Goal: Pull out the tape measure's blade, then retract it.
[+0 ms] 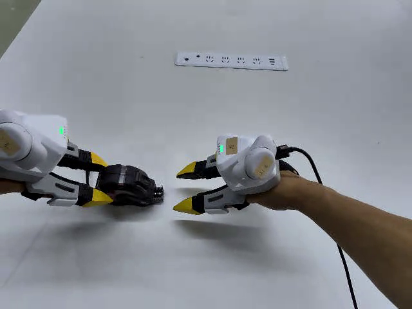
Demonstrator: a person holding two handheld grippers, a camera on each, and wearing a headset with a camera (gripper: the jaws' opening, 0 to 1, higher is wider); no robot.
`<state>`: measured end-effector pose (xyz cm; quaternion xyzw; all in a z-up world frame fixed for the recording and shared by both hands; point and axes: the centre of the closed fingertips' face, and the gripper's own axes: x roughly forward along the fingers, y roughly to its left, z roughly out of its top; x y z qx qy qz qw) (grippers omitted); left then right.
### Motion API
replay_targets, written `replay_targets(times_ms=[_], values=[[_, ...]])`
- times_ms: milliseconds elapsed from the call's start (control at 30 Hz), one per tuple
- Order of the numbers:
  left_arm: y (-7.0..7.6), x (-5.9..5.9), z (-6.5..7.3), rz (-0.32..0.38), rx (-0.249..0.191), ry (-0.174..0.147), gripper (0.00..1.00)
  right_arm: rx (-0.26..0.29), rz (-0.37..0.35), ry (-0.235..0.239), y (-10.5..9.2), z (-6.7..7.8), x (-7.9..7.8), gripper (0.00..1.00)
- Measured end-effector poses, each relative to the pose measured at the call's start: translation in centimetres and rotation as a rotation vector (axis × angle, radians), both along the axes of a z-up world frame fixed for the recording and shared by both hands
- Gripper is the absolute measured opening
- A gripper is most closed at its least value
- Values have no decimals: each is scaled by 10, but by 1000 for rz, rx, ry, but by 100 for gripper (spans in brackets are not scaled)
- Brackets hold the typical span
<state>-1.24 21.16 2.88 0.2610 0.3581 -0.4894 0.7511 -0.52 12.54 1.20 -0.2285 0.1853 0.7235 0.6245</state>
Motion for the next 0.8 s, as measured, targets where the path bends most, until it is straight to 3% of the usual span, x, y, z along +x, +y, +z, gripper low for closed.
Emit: replay_targets(times_ms=[233, 800], values=[[0, 0, -2, -27, 6, 20, 25, -17, 11, 11, 10, -7, 0, 26], [-1, 0, -3, -38, -5, 20, 23, -44, 24, 30, 27, -21, 0, 14]])
